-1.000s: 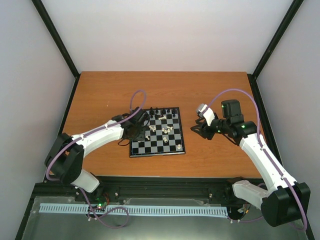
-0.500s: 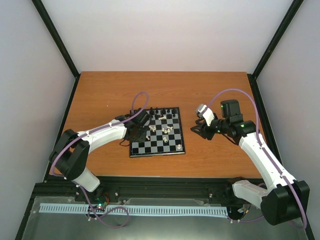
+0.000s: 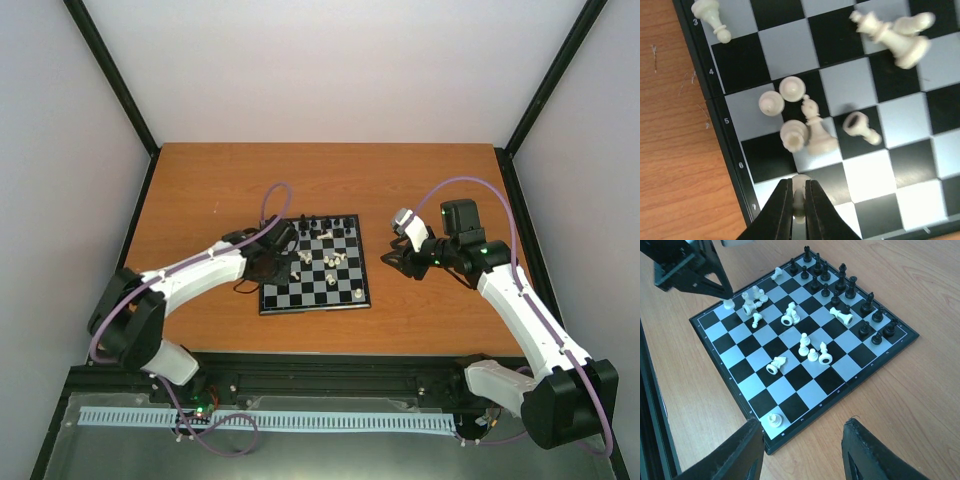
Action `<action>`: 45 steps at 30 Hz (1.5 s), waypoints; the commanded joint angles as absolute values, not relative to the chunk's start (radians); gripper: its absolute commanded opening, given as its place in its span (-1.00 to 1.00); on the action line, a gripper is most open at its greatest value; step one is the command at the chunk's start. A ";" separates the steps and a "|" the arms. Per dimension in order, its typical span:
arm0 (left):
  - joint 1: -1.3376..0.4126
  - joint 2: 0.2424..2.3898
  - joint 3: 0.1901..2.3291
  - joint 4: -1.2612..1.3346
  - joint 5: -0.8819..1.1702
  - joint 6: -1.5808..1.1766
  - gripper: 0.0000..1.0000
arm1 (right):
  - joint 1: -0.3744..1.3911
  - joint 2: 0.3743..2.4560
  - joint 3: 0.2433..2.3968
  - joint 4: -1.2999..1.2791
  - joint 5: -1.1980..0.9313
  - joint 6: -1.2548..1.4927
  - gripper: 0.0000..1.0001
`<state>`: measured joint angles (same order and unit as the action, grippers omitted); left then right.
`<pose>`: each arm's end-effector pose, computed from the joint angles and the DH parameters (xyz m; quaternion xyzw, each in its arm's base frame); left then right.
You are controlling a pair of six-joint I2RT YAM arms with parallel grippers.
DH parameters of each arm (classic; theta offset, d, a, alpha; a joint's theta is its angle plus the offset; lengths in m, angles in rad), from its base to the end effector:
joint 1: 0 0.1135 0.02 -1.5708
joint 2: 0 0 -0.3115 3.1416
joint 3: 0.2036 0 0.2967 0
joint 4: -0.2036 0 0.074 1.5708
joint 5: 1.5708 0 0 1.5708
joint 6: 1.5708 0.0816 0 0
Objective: Set up the chess pieces on the board
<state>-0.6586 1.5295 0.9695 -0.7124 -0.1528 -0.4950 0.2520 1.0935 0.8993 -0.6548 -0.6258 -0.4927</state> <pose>0.2691 -0.1925 0.1734 0.0693 0.9836 -0.0176 0.1654 0.2459 0.1127 0.2878 -0.4251 0.7896 0.2456 0.3681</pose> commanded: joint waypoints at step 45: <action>-0.994 1.826 1.250 -0.510 0.045 -0.319 -0.82 | 0.201 1.146 0.905 -0.609 -0.411 -0.410 -0.15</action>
